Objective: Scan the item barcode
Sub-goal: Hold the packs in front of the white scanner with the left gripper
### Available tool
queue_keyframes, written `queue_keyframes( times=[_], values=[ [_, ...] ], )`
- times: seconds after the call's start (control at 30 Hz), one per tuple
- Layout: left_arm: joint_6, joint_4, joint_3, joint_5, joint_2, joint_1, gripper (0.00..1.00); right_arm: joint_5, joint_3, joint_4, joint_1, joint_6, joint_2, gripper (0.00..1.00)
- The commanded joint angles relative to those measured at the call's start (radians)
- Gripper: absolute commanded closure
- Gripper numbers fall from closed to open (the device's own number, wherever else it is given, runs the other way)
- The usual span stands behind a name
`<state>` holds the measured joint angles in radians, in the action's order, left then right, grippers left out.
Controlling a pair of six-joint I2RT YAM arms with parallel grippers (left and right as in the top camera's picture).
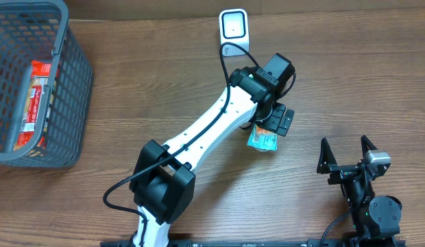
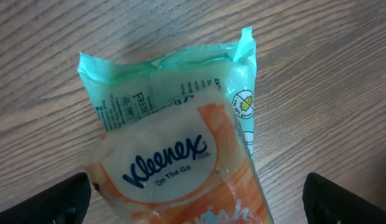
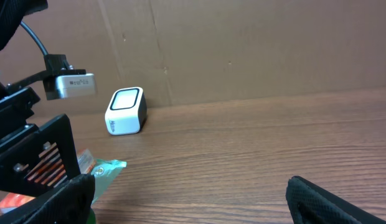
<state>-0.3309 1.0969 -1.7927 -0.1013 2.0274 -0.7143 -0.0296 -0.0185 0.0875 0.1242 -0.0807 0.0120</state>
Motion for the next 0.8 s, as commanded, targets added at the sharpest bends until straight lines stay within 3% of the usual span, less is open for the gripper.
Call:
queue_keyframes(
  times=[0.0, 0.2, 0.5, 0.77],
  values=[
    [-0.032, -0.011, 0.011, 0.001, 0.003, -0.016, 0.0, 0.002, 0.011, -0.006, -0.004, 0.003, -0.009, 0.0],
    [-0.045, -0.041, 0.02, 0.005, 0.003, -0.033, 0.16, 0.002, 0.011, -0.006, -0.004, 0.003, -0.009, 0.0],
    [-0.077, -0.089, 0.103, 0.048, 0.004, -0.046, 0.14, 0.002, 0.011, -0.006, -0.004, 0.003, -0.009, 0.0],
    [-0.076, -0.102, 0.102, 0.064, 0.003, -0.043, 0.44, 0.002, 0.011, -0.006, -0.004, 0.003, -0.009, 0.0]
  ],
)
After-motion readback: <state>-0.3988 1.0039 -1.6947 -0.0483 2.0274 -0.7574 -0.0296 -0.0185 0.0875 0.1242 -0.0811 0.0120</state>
